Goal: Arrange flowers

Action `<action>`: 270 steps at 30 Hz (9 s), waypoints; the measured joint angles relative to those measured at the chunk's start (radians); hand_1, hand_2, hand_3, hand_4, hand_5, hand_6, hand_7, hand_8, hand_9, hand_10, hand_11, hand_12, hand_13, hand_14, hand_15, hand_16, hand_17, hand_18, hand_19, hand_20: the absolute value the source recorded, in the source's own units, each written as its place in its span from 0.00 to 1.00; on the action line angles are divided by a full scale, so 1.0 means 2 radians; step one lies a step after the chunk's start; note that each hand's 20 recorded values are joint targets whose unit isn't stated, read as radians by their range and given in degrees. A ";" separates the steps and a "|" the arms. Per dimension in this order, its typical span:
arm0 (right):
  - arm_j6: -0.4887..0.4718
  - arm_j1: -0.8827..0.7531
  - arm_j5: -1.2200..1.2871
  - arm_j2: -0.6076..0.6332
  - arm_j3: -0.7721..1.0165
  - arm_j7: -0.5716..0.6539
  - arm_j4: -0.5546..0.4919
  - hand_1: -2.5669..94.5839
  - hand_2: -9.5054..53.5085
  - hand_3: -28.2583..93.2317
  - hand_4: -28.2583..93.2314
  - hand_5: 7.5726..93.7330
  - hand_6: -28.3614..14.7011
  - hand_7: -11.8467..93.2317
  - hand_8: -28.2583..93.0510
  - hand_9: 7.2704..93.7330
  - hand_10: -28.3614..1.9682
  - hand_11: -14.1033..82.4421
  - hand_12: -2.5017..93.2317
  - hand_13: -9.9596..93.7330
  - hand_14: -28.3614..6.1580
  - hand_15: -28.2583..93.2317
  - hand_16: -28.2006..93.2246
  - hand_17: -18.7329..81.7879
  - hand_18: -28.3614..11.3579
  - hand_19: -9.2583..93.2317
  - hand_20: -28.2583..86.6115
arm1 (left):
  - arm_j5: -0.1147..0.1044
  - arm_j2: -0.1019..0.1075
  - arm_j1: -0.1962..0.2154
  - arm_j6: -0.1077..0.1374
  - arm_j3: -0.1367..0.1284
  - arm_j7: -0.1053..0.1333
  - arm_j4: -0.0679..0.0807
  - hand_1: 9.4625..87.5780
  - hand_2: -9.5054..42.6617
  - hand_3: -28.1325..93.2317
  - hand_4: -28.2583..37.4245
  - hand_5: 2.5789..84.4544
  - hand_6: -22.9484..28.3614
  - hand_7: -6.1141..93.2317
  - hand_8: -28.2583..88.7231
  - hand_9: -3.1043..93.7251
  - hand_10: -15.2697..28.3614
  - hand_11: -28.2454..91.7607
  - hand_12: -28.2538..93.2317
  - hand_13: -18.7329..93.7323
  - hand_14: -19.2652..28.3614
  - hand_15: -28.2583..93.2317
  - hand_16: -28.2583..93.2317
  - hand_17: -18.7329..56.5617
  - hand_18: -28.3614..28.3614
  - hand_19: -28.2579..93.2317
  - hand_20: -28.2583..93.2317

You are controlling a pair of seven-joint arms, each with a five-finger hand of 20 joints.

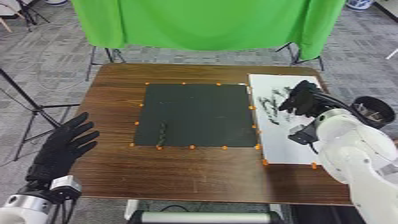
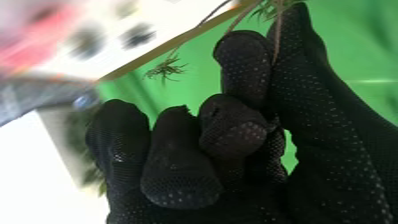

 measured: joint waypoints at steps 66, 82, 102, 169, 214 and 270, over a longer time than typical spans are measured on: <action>-0.052 0.119 -0.189 -0.213 -0.218 -0.011 0.118 0.17 0.14 0.83 0.05 0.80 0.61 0.48 0.17 0.89 0.61 0.71 0.45 0.87 0.63 0.88 0.51 0.67 0.17 1.00 0.84 | 0.007 0.006 -0.035 -0.013 0.026 -0.019 0.013 0.19 0.10 0.80 0.07 0.30 0.50 0.27 0.15 0.27 0.63 0.41 0.36 0.34 0.75 0.48 0.23 0.13 0.90 0.58 0.29; 0.018 0.151 -0.179 -0.047 -0.187 0.061 0.144 0.36 0.00 0.54 0.00 0.65 0.55 0.42 0.16 0.71 0.50 0.74 0.45 0.78 0.59 0.89 0.51 0.61 0.17 1.00 0.80 | 0.004 0.002 -0.013 -0.007 0.015 -0.011 0.007 0.19 0.10 0.80 0.07 0.30 0.50 0.27 0.15 0.27 0.63 0.41 0.36 0.34 0.75 0.48 0.23 0.13 0.90 0.58 0.29; -0.009 0.180 -0.179 -0.019 -0.208 0.073 0.224 0.32 0.00 0.67 0.00 0.69 0.58 0.43 0.16 0.76 0.54 0.74 0.44 0.80 0.61 0.89 0.50 0.61 0.17 1.00 0.79 | 0.002 0.000 -0.009 -0.001 0.015 -0.004 0.006 0.19 0.10 0.80 0.07 0.30 0.50 0.26 0.15 0.27 0.63 0.41 0.36 0.34 0.75 0.48 0.23 0.13 0.90 0.58 0.29; 0.120 0.092 -0.152 -0.044 -0.155 -0.081 0.116 0.40 0.07 0.96 0.13 0.71 0.62 0.69 0.45 0.88 0.69 0.86 0.45 0.90 0.67 0.94 0.51 0.70 0.19 1.00 0.88 | 0.003 -0.003 -0.017 -0.004 0.016 -0.013 0.008 0.19 0.13 0.81 0.06 0.30 0.50 0.27 0.15 0.27 0.64 0.41 0.36 0.34 0.75 0.48 0.22 0.13 0.91 0.58 0.29; 0.032 0.039 -0.205 -0.095 -0.198 -0.067 0.112 0.40 0.04 0.92 0.09 0.72 0.65 0.64 0.40 0.88 0.66 0.80 0.47 0.89 0.65 0.92 0.51 0.69 0.18 1.00 0.87 | 0.008 -0.009 -0.029 -0.015 0.017 -0.030 0.014 0.19 0.13 0.81 0.06 0.30 0.50 0.27 0.15 0.27 0.64 0.41 0.36 0.34 0.75 0.48 0.22 0.13 0.90 0.58 0.29; 0.046 0.010 -0.228 0.070 -0.106 -0.012 0.124 0.34 0.00 0.95 0.01 0.42 0.54 0.49 0.11 0.52 0.53 0.47 0.26 0.72 0.57 0.89 0.44 0.58 0.20 1.00 0.78 | 0.006 -0.010 -0.014 -0.012 0.008 -0.019 0.012 0.19 0.13 0.81 0.06 0.30 0.50 0.27 0.15 0.27 0.64 0.41 0.36 0.34 0.75 0.48 0.22 0.12 0.91 0.58 0.29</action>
